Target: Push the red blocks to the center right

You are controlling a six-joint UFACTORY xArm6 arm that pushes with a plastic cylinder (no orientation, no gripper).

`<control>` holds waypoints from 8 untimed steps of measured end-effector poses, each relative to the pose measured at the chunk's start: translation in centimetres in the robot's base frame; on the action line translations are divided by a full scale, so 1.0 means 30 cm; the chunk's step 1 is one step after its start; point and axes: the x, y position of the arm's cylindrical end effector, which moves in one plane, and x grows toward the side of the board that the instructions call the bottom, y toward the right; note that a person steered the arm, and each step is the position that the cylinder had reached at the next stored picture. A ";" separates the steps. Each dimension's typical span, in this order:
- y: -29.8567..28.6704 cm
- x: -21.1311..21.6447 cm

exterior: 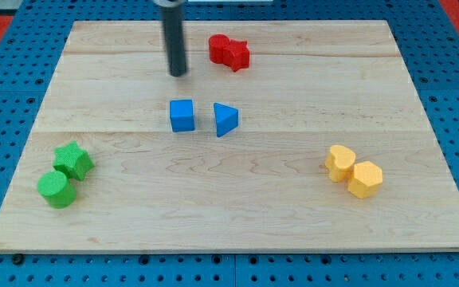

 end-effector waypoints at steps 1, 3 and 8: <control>0.105 -0.136; 0.473 -0.102; 0.674 0.052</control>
